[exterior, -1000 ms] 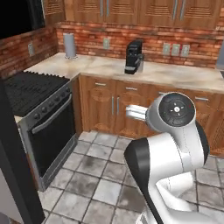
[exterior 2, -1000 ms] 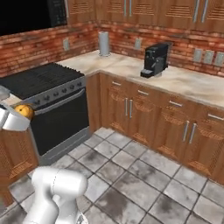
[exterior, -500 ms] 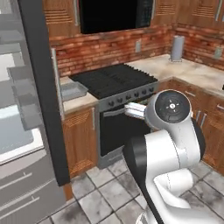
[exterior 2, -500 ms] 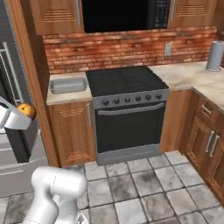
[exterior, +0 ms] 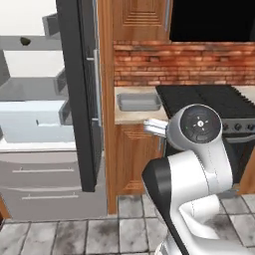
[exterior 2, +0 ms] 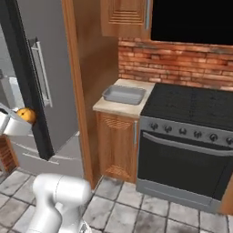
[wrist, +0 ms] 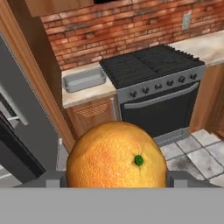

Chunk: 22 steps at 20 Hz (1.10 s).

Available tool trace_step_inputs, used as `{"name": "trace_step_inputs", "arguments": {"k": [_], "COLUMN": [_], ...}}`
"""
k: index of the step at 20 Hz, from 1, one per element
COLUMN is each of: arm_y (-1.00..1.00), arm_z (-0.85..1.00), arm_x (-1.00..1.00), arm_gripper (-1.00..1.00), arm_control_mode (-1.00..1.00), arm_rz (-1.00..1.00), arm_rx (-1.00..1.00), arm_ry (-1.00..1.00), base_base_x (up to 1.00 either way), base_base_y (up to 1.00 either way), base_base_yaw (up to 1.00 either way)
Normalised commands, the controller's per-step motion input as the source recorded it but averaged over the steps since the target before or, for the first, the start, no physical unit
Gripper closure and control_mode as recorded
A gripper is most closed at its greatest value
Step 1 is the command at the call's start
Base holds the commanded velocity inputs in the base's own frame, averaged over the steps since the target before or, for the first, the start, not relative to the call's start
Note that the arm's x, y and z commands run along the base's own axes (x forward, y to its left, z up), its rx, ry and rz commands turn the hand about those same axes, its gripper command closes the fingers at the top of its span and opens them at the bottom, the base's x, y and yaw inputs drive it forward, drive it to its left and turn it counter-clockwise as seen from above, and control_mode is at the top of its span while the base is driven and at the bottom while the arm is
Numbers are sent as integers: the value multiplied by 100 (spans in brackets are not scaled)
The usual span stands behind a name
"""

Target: Pick the kiwi and orange from the fridge and place them inside the tupperware on the counter.

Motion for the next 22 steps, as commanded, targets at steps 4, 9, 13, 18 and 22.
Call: {"name": "trace_step_inputs", "arguments": {"k": [4, 9, 13, 18, 22], "arm_y": [0, 0, 0, 0, 0], "arm_z": [0, 0, 0, 0, 0], "arm_x": [0, 0, 0, 0, 0], "arm_gripper": [100, 100, 100, 100, 100], "arm_control_mode": [100, 100, 100, 100, 100], "arm_rz": [0, 0, 0, 0, 0], "arm_rx": [0, 0, 0, 0, 0], "arm_ry": [0, 0, 0, 0, 0], "base_base_x": [48, 2, 12, 32, 61], "base_base_y": [-81, -87, -75, -28, -9], "base_base_yaw": [59, 12, 0, -30, -42]}}
